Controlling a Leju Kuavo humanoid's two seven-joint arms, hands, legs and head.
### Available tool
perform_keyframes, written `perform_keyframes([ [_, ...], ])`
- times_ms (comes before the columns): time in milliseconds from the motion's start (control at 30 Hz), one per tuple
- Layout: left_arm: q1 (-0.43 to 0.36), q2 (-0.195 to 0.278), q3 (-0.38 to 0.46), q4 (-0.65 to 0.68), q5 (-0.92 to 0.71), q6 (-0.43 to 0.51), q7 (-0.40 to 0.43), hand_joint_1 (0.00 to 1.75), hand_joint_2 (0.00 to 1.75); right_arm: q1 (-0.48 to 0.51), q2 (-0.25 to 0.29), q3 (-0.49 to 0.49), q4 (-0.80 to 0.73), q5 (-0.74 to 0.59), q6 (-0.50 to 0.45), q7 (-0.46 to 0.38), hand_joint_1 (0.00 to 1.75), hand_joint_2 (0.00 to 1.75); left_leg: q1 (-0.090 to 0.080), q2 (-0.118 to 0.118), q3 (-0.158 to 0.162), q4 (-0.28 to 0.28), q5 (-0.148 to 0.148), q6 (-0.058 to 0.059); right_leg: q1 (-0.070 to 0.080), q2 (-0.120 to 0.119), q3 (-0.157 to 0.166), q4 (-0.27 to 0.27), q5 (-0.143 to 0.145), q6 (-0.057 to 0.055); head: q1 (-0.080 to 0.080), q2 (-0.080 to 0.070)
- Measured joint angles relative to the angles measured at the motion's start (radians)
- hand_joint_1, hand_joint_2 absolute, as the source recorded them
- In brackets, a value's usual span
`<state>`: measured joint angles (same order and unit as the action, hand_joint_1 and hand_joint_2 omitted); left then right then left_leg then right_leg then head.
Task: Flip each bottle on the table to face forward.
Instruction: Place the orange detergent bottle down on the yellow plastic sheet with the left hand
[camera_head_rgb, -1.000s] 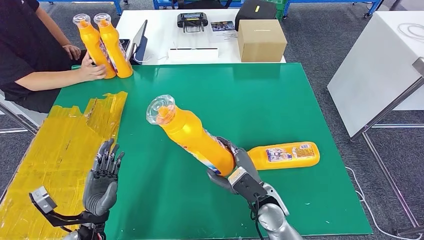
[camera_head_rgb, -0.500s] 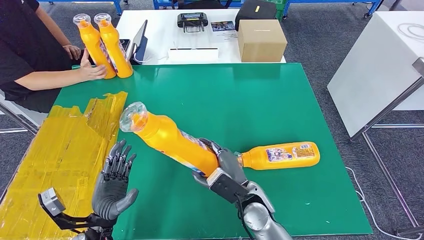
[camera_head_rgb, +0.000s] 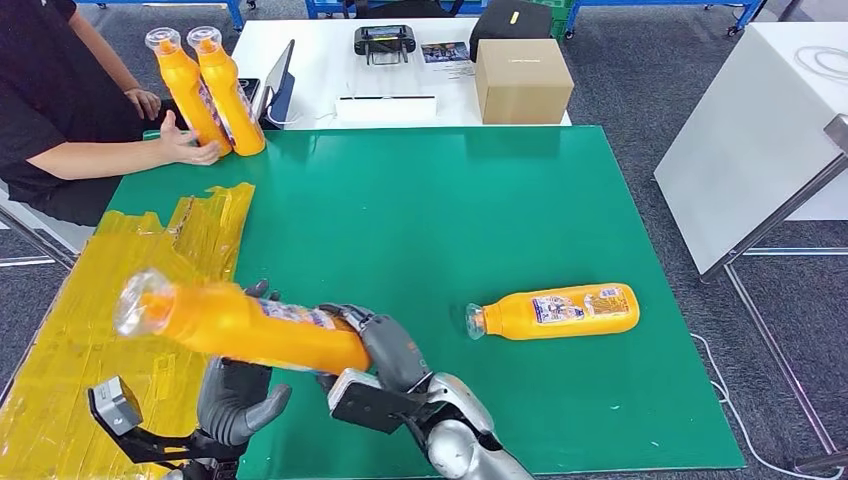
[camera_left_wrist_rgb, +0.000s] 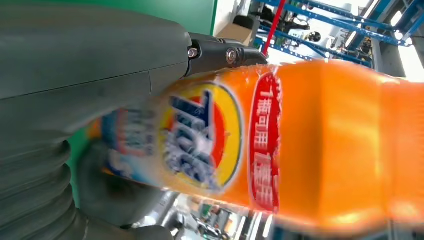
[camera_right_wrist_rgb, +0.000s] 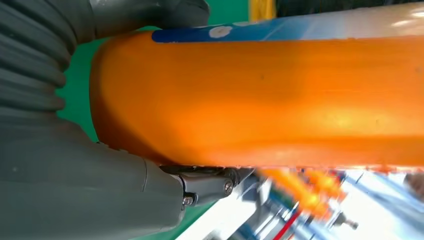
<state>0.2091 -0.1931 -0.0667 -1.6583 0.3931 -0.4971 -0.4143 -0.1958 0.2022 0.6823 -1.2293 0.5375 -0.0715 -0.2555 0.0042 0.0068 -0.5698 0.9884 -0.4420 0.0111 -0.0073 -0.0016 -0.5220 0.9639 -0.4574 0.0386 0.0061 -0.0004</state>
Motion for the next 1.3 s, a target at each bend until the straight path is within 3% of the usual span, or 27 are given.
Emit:
perform_keyframes([
  [300, 0.017, 0.011, 0.023, 0.031, 0.086, -0.028, 0.028, 0.0, 1.75, -0.069, 0.049, 0.153, 0.15, 0.015, 0.006, -0.007, 1.75, 1.75, 0.0, 0.0, 0.0, 0.0, 0.0, 0.0, 0.0, 0.0, -0.001, 0.0, 0.0, 0.0, 0.0, 0.0],
  [900, 0.034, 0.02, 0.044, 0.059, 0.116, -0.029, 0.043, 0.0, 1.75, -0.112, 0.074, 0.197, 0.266, 0.012, 0.004, -0.022, 1.75, 1.75, 0.0, 0.001, 0.0, 0.0, 0.0, 0.0, 0.0, 0.0, -0.002, 0.0, 0.0, 0.0, 0.0, 0.0],
  [1033, 0.035, 0.021, 0.046, 0.069, 0.119, -0.026, 0.045, 1.71, 1.75, -0.119, 0.081, 0.205, 0.303, 0.013, -0.006, -0.032, 1.75, 1.75, 0.0, 0.001, 0.0, 0.0, 0.0, 0.0, -0.001, 0.0, -0.002, 0.0, 0.0, 0.0, 0.0, 0.0],
  [1300, 0.036, 0.021, 0.048, 0.072, 0.125, -0.024, 0.042, 1.75, 1.75, -0.119, 0.083, 0.205, 0.323, 0.02, -0.019, -0.034, 1.75, 1.75, 0.0, 0.001, 0.0, 0.0, 0.0, 0.0, -0.001, 0.0, -0.002, 0.0, 0.0, 0.0, 0.0, 0.0],
])
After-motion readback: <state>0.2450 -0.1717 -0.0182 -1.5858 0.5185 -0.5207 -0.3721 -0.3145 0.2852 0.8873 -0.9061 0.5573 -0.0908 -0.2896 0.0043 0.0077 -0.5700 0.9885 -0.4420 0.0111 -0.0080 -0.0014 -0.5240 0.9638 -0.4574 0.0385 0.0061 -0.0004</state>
